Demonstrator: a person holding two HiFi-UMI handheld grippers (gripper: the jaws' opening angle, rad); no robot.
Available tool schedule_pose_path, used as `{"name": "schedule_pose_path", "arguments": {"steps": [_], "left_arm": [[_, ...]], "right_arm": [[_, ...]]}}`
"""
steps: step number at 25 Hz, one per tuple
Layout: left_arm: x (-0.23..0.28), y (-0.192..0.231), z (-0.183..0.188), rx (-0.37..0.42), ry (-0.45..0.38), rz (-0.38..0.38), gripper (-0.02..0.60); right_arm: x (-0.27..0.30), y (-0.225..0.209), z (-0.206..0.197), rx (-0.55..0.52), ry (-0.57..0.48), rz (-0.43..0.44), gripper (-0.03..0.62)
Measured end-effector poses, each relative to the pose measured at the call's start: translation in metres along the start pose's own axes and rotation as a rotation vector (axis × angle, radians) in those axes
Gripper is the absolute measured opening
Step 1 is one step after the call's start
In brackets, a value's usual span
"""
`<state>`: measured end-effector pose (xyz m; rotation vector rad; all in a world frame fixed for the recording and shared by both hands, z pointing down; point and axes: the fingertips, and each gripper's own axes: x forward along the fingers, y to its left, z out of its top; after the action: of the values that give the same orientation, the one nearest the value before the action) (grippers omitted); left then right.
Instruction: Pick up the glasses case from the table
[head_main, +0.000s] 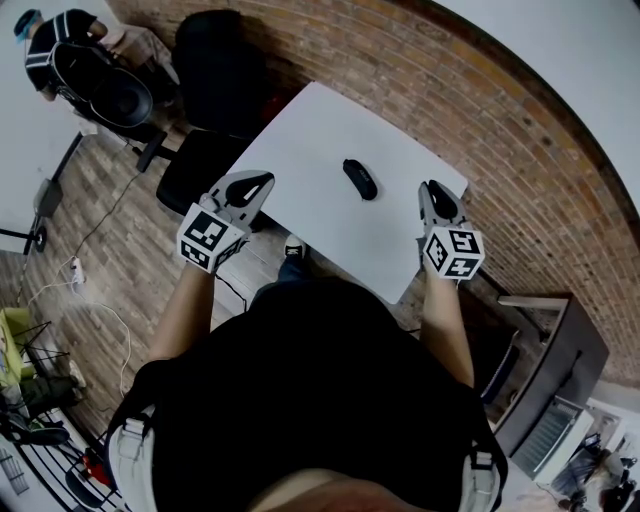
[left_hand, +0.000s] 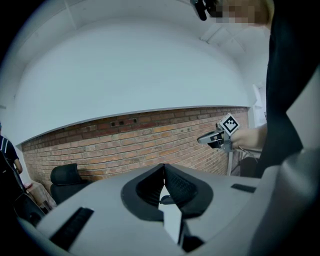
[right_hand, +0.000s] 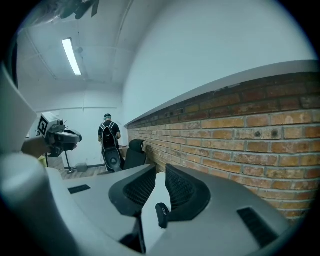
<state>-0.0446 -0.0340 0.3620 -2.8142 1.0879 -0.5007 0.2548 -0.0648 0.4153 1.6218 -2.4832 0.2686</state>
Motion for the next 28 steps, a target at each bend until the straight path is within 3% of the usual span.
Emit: {"name": "schedule_pose_path", "arguments": {"steps": [14,28], "left_arm": [[0.004,0.024,-0.016,-0.019,0.008,-0.008,0.011],[0.040,0.065,-0.028,-0.029,0.023,-0.040,0.011]], "right_arm": [[0.021,-0.005,-0.009,-0.003,0.059,-0.045,0.055],[0.067,-0.021,-0.023,0.031,0.112,-0.078,0.035]]}}
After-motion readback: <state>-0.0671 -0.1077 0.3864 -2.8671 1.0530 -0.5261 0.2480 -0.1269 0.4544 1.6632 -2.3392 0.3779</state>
